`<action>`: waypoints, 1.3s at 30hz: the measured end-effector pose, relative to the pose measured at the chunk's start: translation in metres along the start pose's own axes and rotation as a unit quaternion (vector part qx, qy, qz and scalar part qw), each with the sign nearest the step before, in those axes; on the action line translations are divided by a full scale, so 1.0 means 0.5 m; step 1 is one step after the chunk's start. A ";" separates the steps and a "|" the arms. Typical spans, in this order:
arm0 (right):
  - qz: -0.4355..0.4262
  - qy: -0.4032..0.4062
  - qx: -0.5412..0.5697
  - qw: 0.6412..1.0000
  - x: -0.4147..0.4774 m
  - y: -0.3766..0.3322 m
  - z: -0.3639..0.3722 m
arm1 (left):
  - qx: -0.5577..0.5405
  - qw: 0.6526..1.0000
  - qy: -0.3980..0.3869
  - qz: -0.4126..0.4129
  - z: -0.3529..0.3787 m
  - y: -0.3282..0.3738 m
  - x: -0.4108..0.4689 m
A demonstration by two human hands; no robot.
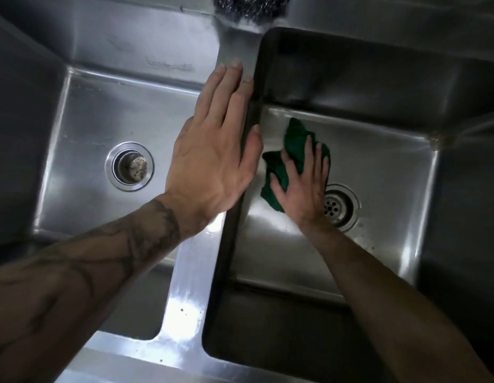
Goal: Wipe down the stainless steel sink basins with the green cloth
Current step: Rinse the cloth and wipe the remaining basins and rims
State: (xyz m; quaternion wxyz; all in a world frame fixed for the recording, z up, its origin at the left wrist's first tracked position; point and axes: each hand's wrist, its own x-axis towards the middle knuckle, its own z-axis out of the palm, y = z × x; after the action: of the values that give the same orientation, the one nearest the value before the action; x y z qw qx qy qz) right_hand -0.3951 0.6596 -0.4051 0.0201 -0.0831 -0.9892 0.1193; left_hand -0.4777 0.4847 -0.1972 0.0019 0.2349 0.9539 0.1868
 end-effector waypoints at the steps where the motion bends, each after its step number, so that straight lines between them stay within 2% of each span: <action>1: 0.023 -0.004 -0.003 1.000 0.020 0.000 -0.001 | -0.003 1.000 -0.001 -0.002 0.000 0.000 0.000; 2: 0.029 -0.008 0.000 1.000 0.020 -0.005 -0.002 | -0.003 1.000 -0.002 -0.002 0.000 0.000 -0.001; 4: -0.011 -0.014 0.012 1.000 -0.028 -0.020 -0.006 | 0.000 1.000 0.002 -0.001 -0.001 -0.001 -0.001; 8: -0.174 -0.064 0.041 0.982 -0.194 -0.018 -0.019 | 0.010 1.000 -0.006 0.002 0.000 0.001 0.003; 10: -0.215 -0.077 0.034 0.973 -0.192 0.008 -0.019 | 0.013 1.000 -0.010 0.004 0.001 -0.001 0.002; 12: -0.191 -0.059 0.033 0.979 -0.139 0.019 -0.012 | 0.013 1.000 -0.004 0.006 0.002 -0.001 0.002; 15: -0.074 -0.029 0.032 0.996 -0.055 0.002 -0.008 | 0.006 1.000 -0.001 0.000 0.001 -0.001 0.003; 17: -0.031 -0.030 0.037 0.998 -0.053 -0.034 -0.007 | 0.000 1.000 -0.006 -0.002 -0.001 -0.001 0.001; 18: -0.044 -0.032 0.049 0.997 -0.070 -0.048 -0.006 | -0.003 1.000 -0.008 -0.003 -0.002 -0.001 0.001; 20: -0.129 -0.053 0.074 0.987 -0.132 -0.052 -0.012 | -0.003 1.000 -0.007 -0.004 -0.001 -0.002 -0.002; 23: -0.243 -0.104 0.068 0.962 -0.210 0.012 -0.029 | 0.012 1.000 0.003 -0.004 -0.002 0.002 -0.011; 26: -0.216 -0.103 0.054 0.970 -0.213 0.076 -0.045 | 0.006 1.000 0.005 -0.009 -0.005 0.008 -0.062; 29: -0.152 -0.087 0.039 0.984 -0.206 0.043 -0.044 | 0.009 1.000 -0.016 -0.019 -0.010 0.009 -0.148; 34: -0.237 -0.122 0.073 0.961 -0.197 -0.053 -0.024 | 0.009 1.000 -0.015 -0.024 -0.013 0.013 -0.174; 39: -0.301 -0.158 0.069 0.938 -0.245 0.091 -0.070 | 0.022 0.999 -0.015 -0.021 -0.012 0.014 -0.176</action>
State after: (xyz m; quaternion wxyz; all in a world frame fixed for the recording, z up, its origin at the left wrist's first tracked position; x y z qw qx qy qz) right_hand -0.2652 0.6905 -0.3846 -0.0956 0.2399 -0.9477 0.1873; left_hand -0.3970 0.4487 -0.1964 0.0145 0.2173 0.9625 0.1618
